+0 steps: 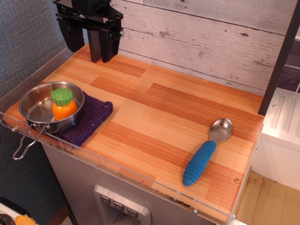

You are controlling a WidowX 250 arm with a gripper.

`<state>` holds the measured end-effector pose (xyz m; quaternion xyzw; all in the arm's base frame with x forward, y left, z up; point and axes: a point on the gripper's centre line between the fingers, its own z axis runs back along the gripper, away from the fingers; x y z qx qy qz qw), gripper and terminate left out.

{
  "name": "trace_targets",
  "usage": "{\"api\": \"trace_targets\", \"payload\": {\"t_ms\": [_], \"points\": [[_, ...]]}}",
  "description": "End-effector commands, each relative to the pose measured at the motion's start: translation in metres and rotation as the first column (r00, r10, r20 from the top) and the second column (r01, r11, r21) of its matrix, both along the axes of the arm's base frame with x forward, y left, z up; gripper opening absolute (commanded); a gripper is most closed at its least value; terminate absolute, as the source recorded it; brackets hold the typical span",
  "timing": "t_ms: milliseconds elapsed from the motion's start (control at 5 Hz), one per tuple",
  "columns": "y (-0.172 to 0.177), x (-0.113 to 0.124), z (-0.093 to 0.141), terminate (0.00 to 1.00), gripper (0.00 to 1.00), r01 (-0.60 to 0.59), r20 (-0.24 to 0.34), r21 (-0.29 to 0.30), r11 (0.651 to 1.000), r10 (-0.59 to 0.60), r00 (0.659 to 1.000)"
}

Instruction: Put the shaker in between the spoon and pot.

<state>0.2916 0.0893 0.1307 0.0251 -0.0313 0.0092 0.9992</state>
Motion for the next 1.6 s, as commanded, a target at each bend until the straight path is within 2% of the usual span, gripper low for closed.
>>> {"api": "trace_targets", "payload": {"t_ms": [0, 200, 600, 1000, 1400], "points": [[0.0, 0.0, 0.0, 0.0, 1.0, 0.0, 0.0, 0.0, 1.0, 0.0, 1.0], [0.02, -0.005, -0.007, 0.0, 1.0, 0.108, 0.034, 0.019, 0.994, -0.108, 0.994], [0.065, -0.023, -0.032, 0.0, 1.0, 0.07, -0.026, 0.073, 0.995, -0.069, 0.997], [0.056, -0.035, -0.061, 0.0, 1.0, 0.105, -0.125, 0.055, 0.993, -0.097, 0.987], [0.053, -0.05, -0.067, 0.0, 1.0, 0.113, -0.151, 0.036, 0.993, -0.106, 0.983]]}}
